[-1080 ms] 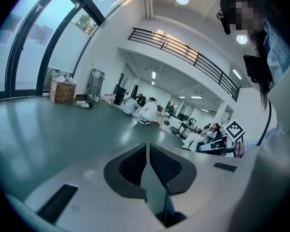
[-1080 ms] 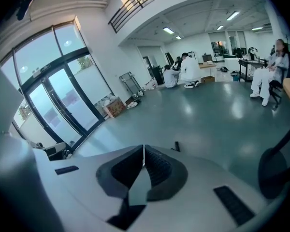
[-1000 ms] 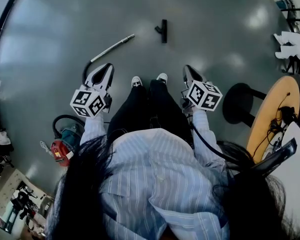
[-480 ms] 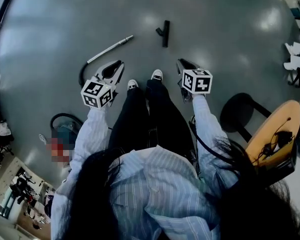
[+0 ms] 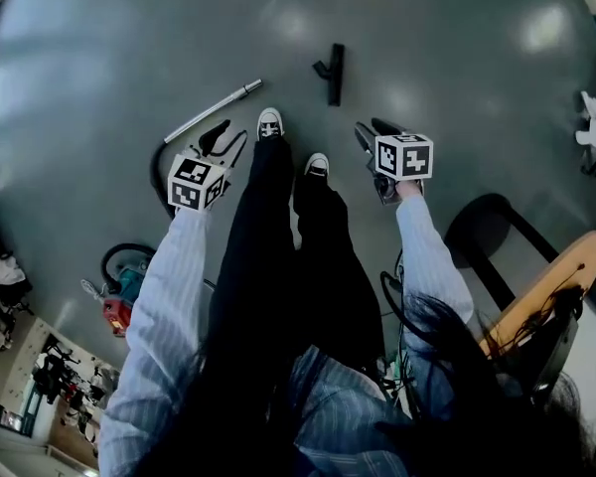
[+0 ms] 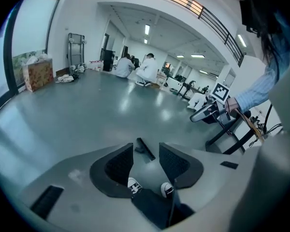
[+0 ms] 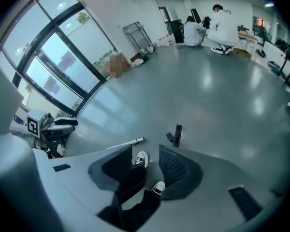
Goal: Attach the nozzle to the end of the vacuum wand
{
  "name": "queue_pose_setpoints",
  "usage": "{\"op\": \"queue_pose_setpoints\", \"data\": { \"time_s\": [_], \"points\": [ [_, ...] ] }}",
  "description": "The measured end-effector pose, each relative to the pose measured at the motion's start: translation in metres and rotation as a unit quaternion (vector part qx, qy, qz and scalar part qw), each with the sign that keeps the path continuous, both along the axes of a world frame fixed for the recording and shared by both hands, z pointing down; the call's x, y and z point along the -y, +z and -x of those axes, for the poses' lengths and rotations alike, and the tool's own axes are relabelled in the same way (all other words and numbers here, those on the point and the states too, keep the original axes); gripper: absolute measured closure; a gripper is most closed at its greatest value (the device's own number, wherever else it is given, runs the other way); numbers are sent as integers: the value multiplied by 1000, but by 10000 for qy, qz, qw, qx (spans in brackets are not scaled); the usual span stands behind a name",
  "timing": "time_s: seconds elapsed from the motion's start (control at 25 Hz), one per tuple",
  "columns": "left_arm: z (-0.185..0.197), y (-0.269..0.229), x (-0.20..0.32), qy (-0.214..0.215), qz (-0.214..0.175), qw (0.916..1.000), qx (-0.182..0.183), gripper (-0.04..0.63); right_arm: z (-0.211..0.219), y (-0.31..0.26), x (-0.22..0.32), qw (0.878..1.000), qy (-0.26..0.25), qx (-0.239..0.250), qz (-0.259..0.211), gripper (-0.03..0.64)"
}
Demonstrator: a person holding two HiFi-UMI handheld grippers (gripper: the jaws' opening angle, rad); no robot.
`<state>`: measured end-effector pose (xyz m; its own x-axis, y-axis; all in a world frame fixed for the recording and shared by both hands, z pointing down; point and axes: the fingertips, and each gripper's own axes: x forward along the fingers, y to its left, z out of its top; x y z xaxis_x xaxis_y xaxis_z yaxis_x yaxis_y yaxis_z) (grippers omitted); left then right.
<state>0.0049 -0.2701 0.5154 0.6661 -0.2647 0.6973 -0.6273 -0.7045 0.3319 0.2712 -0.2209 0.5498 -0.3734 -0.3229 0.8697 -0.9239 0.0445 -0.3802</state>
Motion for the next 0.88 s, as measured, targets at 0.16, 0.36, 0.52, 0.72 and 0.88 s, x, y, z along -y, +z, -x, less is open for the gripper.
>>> {"op": "queue_pose_setpoints", "data": {
  "time_s": [0.16,0.36,0.52,0.72,0.88],
  "points": [
    [20,59,39,241,243,9991,253,437,1,52,21,9993,300,45,239,435],
    [52,134,81,190,427,9980,423,430,6,117,59,9978,444,-186,462,377],
    [67,206,78,192,600,9964,562,415,5,188,71,9966,413,-344,619,354],
    [80,291,55,-143,750,9955,562,407,1,287,65,9940,79,-740,807,347],
    [88,359,43,-120,706,9949,708,401,-10,363,66,9903,59,-1063,899,336]
  ]
}}
